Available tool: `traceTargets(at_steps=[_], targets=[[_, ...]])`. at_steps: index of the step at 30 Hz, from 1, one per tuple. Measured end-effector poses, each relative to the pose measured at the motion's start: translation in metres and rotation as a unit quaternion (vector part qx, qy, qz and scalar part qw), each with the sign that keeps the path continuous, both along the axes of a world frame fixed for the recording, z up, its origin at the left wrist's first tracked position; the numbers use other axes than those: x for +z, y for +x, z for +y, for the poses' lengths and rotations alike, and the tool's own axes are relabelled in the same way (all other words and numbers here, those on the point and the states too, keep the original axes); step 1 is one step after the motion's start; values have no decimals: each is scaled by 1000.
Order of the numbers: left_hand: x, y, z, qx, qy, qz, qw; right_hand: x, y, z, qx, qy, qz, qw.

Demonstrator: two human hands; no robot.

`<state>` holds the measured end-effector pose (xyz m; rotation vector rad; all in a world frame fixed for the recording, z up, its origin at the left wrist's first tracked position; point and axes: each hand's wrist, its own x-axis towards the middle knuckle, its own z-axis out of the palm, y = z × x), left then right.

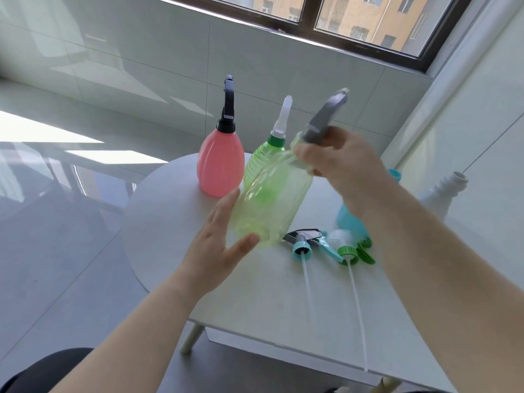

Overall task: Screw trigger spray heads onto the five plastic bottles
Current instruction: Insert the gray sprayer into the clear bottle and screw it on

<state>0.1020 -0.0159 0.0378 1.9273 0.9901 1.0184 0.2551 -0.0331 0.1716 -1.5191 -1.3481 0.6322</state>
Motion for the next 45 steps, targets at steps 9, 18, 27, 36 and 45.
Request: traceTargets(at_steps=[9,18,27,36,45], targets=[[-31,5,16,11,46,354,934,20,60,35,-109,48,-25,993],[-34,6,18,11,48,355,934,-20,75,59,-97,4,-47,994],[-34,6,19,10,49,350,935,-27,76,74,-54,1,-40,998],[-34,5,20,2,45,353,935,-23,79,48,-61,40,-3,997],[-31,5,16,-1,42,355,934,-87,37,-10,-49,-195,-289,936]])
